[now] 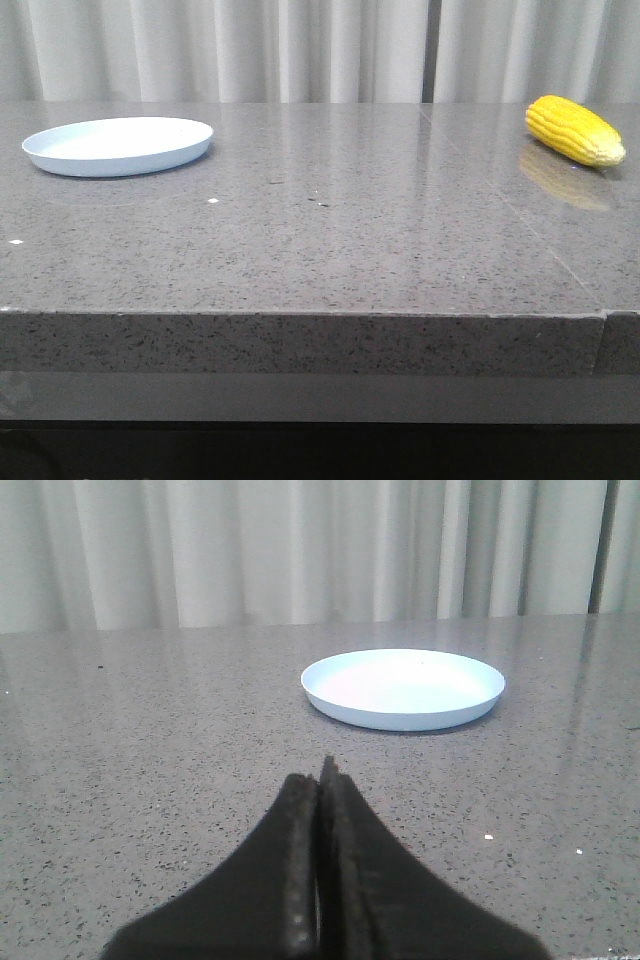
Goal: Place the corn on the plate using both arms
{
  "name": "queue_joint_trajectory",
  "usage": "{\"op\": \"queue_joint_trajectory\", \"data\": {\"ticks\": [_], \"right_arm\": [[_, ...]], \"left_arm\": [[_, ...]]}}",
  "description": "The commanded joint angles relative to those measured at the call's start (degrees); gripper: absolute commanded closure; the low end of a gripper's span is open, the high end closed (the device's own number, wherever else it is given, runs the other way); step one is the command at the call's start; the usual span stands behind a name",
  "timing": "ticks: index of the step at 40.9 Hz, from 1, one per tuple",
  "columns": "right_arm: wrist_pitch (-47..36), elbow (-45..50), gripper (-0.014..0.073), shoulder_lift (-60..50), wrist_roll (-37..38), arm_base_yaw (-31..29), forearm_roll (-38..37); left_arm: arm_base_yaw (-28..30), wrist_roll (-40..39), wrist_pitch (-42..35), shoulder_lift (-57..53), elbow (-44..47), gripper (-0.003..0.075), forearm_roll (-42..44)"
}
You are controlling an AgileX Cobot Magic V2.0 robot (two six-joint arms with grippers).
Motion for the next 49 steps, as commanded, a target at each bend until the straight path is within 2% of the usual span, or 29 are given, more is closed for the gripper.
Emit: {"op": "queue_joint_trajectory", "data": {"ticks": [1, 25, 30, 39, 49], "right_arm": [[-4.13, -1.31, 0.0608, -0.32, -0.49, 0.02, -0.68], [-4.98, -1.31, 0.0608, -0.32, -0.49, 0.02, -0.68], [-4.94, -3.68, 0.0608, -0.32, -0.49, 0.02, -0.68], [-0.28, -14.03, 0.0608, -0.12, -0.49, 0.02, -0.68], [9.35, -27.58, 0.0608, 6.78, -0.49, 0.02, -0.68]], "left_arm": [[-0.51, -0.70, -4.91, -0.78, 1.37, 0.0741, 0.00], [-0.51, -0.70, -6.52, -0.78, 1.37, 0.0741, 0.00], [-0.51, -0.70, -6.74, -0.78, -0.53, 0.0741, 0.00], [-0.51, -0.70, -5.90, -0.56, -10.72, 0.0741, 0.00], [-0.51, -0.70, 1.02, 4.14, -26.38, 0.0741, 0.00]]}}
